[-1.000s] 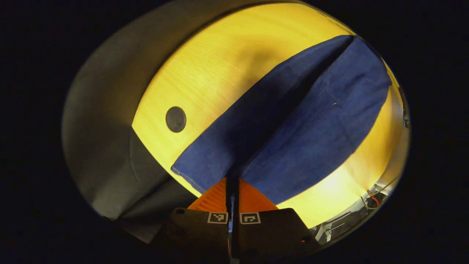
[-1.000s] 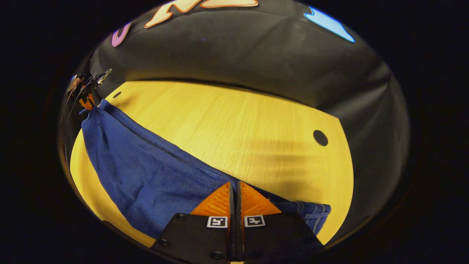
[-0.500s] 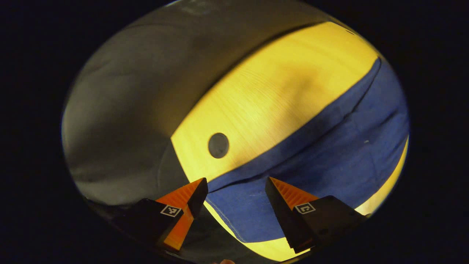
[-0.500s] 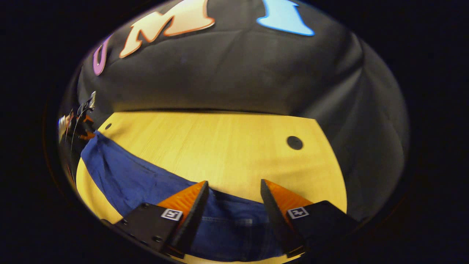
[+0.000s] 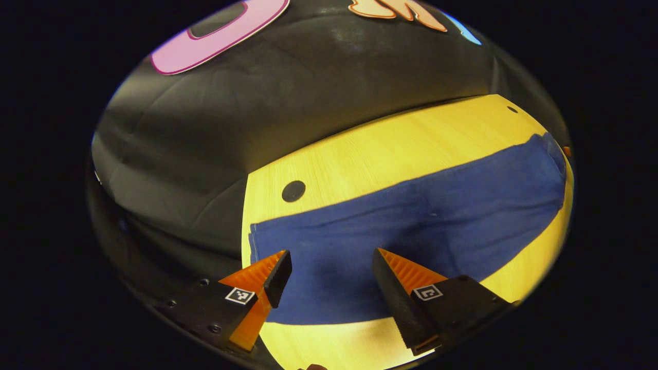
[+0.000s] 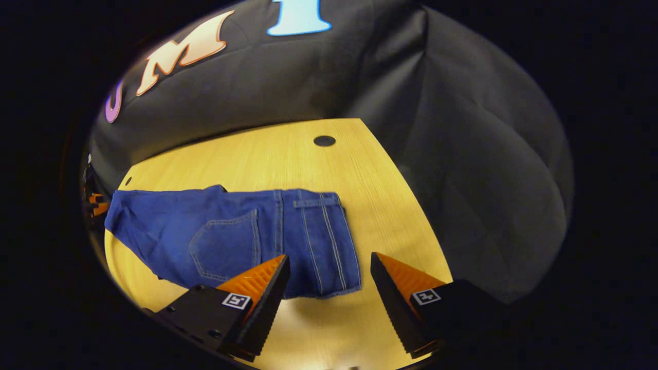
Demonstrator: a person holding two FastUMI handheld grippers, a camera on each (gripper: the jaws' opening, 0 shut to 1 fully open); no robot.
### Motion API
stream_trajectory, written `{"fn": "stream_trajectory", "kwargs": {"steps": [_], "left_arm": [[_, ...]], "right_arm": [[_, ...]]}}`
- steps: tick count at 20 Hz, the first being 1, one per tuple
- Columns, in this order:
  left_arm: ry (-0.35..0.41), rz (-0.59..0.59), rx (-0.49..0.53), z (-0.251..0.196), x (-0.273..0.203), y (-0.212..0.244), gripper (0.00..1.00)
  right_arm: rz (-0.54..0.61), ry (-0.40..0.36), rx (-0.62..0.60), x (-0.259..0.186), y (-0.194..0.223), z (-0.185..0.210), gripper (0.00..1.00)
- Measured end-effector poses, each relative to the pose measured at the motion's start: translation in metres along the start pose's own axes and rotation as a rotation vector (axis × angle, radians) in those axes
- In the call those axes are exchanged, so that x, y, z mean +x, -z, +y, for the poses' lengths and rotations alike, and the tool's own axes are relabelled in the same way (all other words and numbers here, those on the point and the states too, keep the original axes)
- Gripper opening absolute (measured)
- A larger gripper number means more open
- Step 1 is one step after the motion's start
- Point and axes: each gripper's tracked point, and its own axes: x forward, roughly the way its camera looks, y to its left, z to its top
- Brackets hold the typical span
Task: Grasp the waist and the cuffs of the jeans and fold them to make the two legs overlap; first hold the waist and fold one-third of the jeans toward the cuffs, then hold the cuffs and fold the remaining one-third in the same direction to finish folding.
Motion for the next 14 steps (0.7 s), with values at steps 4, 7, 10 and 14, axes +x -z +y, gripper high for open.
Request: {"fn": "stream_trajectory", "kwargs": {"steps": [4,7,10,14], "left_arm": [[-0.001,-0.062,-0.155,-0.032,-0.021,0.02,0.96],[-0.007,-0.066,-0.252,-0.048,-0.035,0.035,0.96],[-0.033,-0.071,-0.333,-0.053,-0.044,0.042,0.96],[-0.063,-0.081,-0.458,-0.057,-0.048,0.044,0.96]], "right_arm": [[0.051,-0.043,0.09,0.019,0.021,-0.008,0.98],[0.084,-0.067,0.097,0.032,0.03,-0.003,0.99],[0.087,-0.092,0.12,0.035,0.029,-0.002,0.99],[0.1,-0.098,0.116,0.036,0.033,0.004,0.84]]}}
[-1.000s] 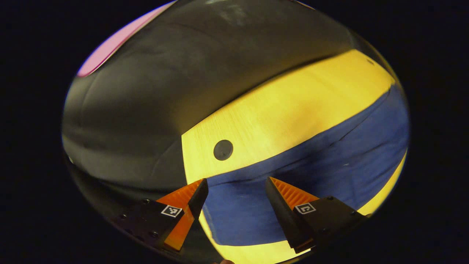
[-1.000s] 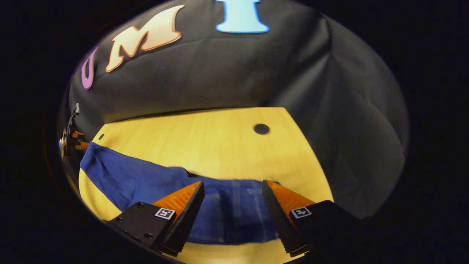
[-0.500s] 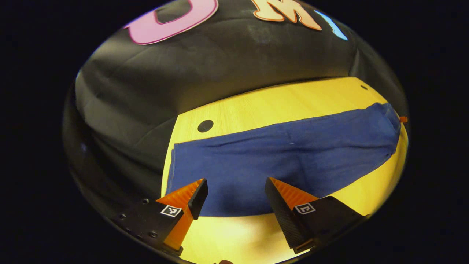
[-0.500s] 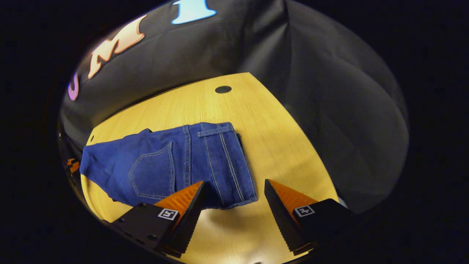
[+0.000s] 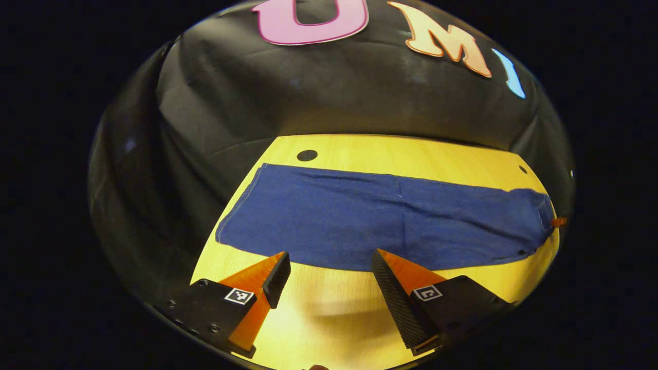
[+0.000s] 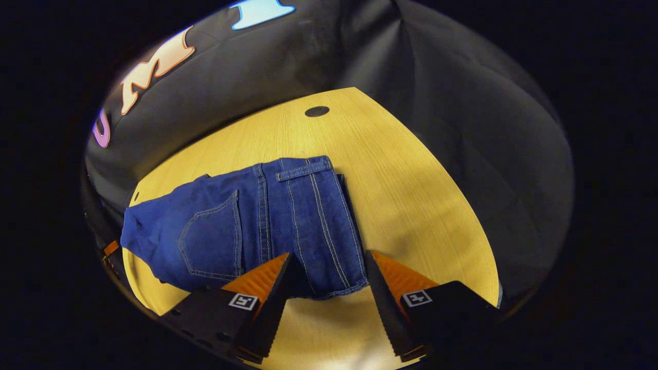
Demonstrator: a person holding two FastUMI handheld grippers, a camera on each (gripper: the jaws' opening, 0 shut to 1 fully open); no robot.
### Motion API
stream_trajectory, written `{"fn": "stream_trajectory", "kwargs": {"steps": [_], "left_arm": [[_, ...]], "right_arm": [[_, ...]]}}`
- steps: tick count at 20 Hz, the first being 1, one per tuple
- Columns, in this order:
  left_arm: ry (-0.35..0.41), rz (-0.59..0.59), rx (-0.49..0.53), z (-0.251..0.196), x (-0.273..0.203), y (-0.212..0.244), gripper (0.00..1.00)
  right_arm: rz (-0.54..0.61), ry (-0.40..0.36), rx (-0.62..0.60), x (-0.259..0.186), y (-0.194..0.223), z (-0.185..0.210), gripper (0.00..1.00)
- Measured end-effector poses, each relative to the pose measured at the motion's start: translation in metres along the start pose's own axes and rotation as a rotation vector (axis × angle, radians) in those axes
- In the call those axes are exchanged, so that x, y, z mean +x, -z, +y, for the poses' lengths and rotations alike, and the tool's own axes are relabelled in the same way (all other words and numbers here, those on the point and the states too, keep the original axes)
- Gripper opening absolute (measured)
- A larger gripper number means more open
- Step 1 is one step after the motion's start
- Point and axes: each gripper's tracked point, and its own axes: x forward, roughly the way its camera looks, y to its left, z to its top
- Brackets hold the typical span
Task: Grasp the waist and the cuffs of the jeans and fold them to make the two legs overlap; first hold the waist and fold one-third of the jeans toward the cuffs, then hold the cuffs and fold the remaining one-third in the same direction to finish folding.
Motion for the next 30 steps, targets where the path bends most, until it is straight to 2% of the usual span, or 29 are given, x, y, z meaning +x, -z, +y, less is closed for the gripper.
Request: {"fn": "stream_trajectory", "kwargs": {"steps": [1,4,8,14,19,22,24,27,30], "left_arm": [[0.002,-0.002,-0.031,0.001,0.001,0.0,0.96],[0.006,0.015,-0.084,0.002,0.003,0.002,0.96],[0.006,0.012,-0.085,0.0,0.004,-0.003,0.95],[0.06,-0.036,-0.125,-0.003,-0.005,-0.013,0.95],[0.12,-0.042,-0.064,-0.007,-0.013,-0.015,0.93],[0.15,-0.071,-0.061,-0.008,-0.012,-0.02,0.95],[0.146,-0.088,-0.068,-0.008,-0.013,-0.021,0.95],[0.131,-0.123,-0.073,-0.011,-0.014,-0.022,0.94],[0.138,-0.132,-0.078,-0.009,-0.014,-0.02,0.94]], "right_arm": [[0.025,-0.036,0.023,0.004,0.003,0.009,0.83],[0.027,-0.034,0.011,0.0,0.005,0.013,0.4],[-0.02,0.004,0.006,-0.005,-0.002,0.014,0.02],[-0.066,0.13,-0.043,-0.028,-0.012,0.021,0.03],[-0.201,0.139,0.012,-0.09,-0.044,0.069,0.02],[-0.281,0.135,-0.018,-0.127,-0.058,0.122,0.02],[-0.329,0.098,-0.057,-0.146,-0.068,0.171,0.02],[-0.373,0.023,-0.118,-0.158,-0.072,0.254,0.02],[-0.361,-0.08,-0.156,-0.147,-0.059,0.34,0.02]]}}
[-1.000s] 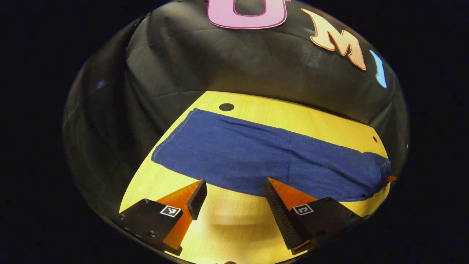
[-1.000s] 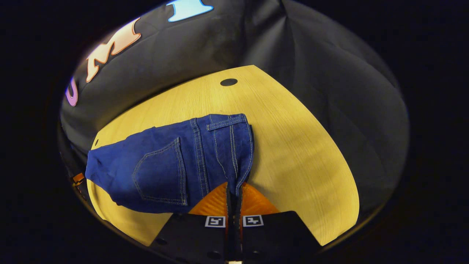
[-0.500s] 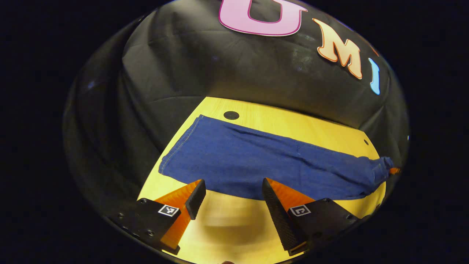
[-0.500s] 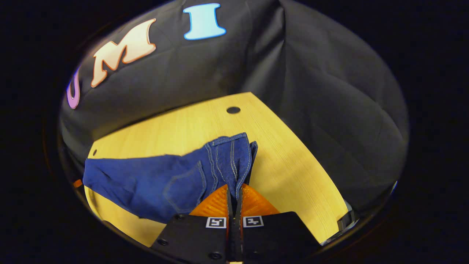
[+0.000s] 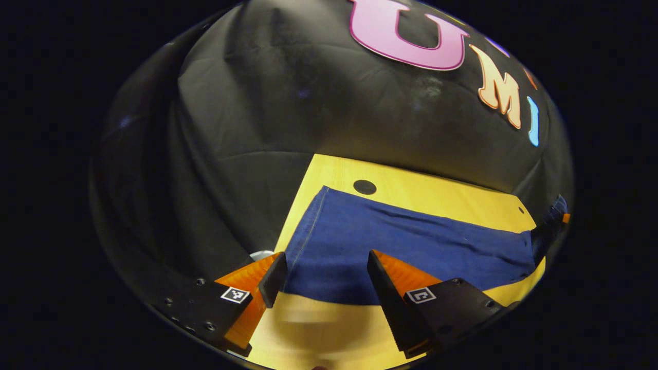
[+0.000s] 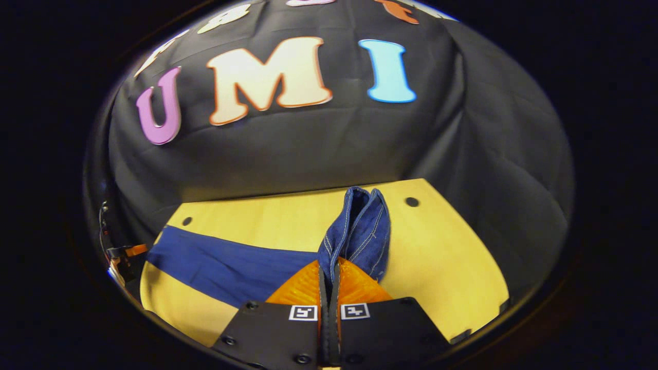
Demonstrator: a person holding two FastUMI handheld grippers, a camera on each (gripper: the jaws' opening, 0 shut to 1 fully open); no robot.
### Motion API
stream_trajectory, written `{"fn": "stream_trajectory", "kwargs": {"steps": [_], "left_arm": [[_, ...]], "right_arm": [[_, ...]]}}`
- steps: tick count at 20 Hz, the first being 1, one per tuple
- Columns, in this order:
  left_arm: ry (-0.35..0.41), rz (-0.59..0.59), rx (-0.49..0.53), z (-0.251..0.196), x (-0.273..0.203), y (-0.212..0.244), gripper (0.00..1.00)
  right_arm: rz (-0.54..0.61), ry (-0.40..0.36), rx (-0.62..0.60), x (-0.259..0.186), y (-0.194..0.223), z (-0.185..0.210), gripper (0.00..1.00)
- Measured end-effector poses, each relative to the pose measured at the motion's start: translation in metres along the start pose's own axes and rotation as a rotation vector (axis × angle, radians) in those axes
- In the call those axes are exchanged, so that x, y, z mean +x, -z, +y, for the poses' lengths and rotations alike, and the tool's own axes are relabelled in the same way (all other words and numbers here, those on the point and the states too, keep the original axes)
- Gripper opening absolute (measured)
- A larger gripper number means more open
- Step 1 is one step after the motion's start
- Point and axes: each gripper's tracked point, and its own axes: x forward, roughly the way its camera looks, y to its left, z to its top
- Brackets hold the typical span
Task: Grasp the waist and the cuffs of the jeans and fold them to make the two legs overlap; first hold the waist and fold one-third of the jeans toward the cuffs, then hold the cuffs and fold the remaining one-third in the same direction to finish folding.
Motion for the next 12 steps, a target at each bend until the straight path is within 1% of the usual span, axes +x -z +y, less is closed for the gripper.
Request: {"fn": "stream_trajectory", "kwargs": {"steps": [2,3,4,5,7,9,10,12], "left_arm": [[0.01,0.021,0.016,-0.001,-0.001,0.002,0.94],[0.018,0.037,0.031,-0.001,-0.001,0.004,0.96],[0.023,0.056,0.048,0.001,0.0,0.009,0.94],[0.024,0.075,0.062,0.001,0.0,0.013,0.94],[0.034,0.118,0.074,0.0,0.003,0.021,0.94],[0.03,0.125,0.091,0.003,-0.003,0.021,0.96],[0.028,0.139,0.094,0.002,-0.006,0.021,0.97],[0.028,0.142,0.109,0.004,-0.003,0.022,0.97]], "right_arm": [[0.017,-0.08,0.006,0.013,0.008,0.053,0.03],[0.027,-0.125,0.017,0.02,0.012,0.079,0.02],[0.032,-0.168,0.031,0.027,0.015,0.103,0.02],[0.041,-0.21,0.048,0.032,0.02,0.128,0.01],[0.071,-0.29,0.081,0.045,0.03,0.175,0.02],[0.104,-0.376,0.118,0.058,0.042,0.22,0.02],[0.122,-0.425,0.138,0.063,0.05,0.243,0.0],[0.171,-0.508,0.17,0.073,0.071,0.285,0.02]]}}
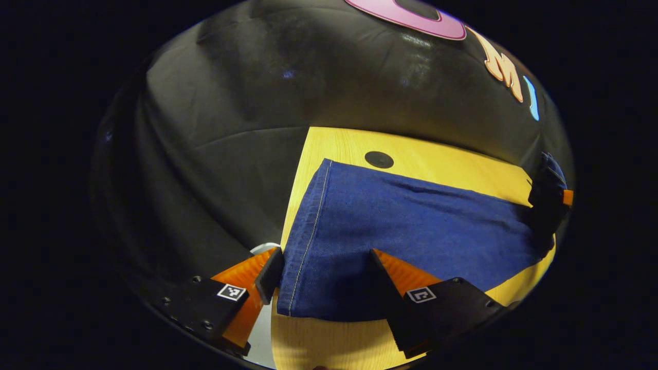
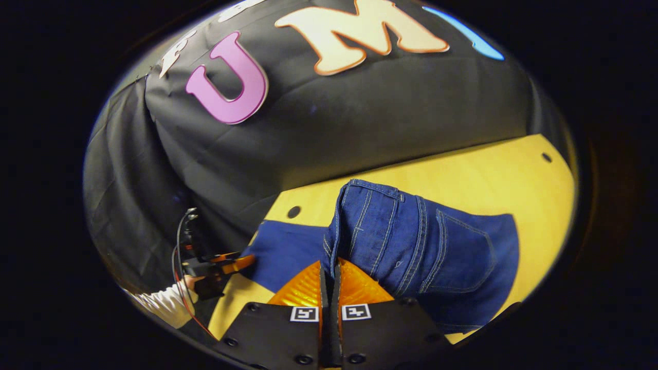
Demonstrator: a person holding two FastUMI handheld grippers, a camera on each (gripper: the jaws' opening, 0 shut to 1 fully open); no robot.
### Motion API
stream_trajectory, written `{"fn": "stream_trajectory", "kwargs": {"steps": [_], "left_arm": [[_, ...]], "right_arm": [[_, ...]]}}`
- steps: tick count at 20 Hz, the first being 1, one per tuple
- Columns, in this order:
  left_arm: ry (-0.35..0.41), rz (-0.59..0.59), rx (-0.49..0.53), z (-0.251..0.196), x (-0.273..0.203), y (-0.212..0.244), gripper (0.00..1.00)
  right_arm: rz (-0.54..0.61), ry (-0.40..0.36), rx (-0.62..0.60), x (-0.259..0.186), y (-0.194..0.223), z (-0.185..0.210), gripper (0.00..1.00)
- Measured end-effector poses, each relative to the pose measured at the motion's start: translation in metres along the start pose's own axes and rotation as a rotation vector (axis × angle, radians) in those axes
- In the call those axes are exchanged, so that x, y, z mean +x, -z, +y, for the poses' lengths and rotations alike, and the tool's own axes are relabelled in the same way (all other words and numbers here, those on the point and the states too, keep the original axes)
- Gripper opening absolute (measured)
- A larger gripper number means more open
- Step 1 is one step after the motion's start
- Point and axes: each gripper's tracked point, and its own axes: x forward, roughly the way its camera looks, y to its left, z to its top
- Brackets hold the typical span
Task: Grasp the waist and the cuffs of the jeans and fold them to make the two legs overlap; first hold the waist and fold one-third of the jeans toward the cuffs, then hold the cuffs and fold the remaining one-third in the same direction to finish folding.
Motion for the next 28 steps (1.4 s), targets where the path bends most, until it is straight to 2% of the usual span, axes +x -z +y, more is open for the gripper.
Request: {"fn": "stream_trajectory", "kwargs": {"steps": [2,4,8,12,15,16,17,19,20,21,23,26,27,28], "left_arm": [[-0.003,-0.002,-0.001,0.0,0.004,0.005,0.97],[-0.009,0.003,0.01,0.0,0.003,0.005,0.97],[-0.013,0.003,0.027,-0.001,0.002,0.004,0.97],[-0.009,-0.019,0.006,-0.002,0.003,0.001,0.95],[-0.011,-0.041,-0.023,-0.006,0.005,0.004,0.58],[-0.006,-0.045,-0.024,-0.007,0.004,0.005,0.54],[-0.006,-0.047,-0.03,-0.007,0.002,0.005,0.43],[-0.008,-0.062,-0.05,-0.006,0.005,0.004,0.28],[-0.008,-0.067,-0.059,-0.007,0.005,0.004,0.2],[-0.011,-0.073,-0.068,-0.006,0.004,0.004,0.12],[-0.01,-0.078,-0.064,-0.006,0.004,0.002,0.05],[-0.035,-0.063,-0.026,-0.004,0.003,0.001,0.0],[-0.036,-0.064,-0.025,-0.004,0.003,-0.002,0.0],[-0.032,-0.069,-0.037,-0.005,0.0,-0.005,0.0]], "right_arm": [[0.074,0.003,-0.002,0.034,0.036,0.003,0.0],[0.13,0.018,0.007,0.062,0.062,0.0,0.02],[0.165,0.051,0.024,0.077,0.078,-0.011,0.02],[0.152,0.042,0.022,0.079,0.081,-0.011,0.03],[0.148,0.027,0.057,0.072,0.075,-0.019,0.03],[0.149,0.027,0.069,0.069,0.072,-0.024,0.06],[0.153,0.026,0.077,0.068,0.068,-0.027,0.07],[0.157,0.021,0.092,0.066,0.059,-0.03,0.09],[0.16,0.009,0.103,0.065,0.06,-0.026,0.21],[0.161,-0.007,0.118,0.067,0.057,-0.021,0.1],[0.153,-0.058,0.146,0.064,0.053,-0.006,0.4],[0.117,-0.132,0.156,0.053,0.048,0.021,0.86],[0.091,-0.135,0.134,0.057,0.046,0.024,0.89],[0.062,-0.13,0.108,0.048,0.036,0.018,0.98]]}}
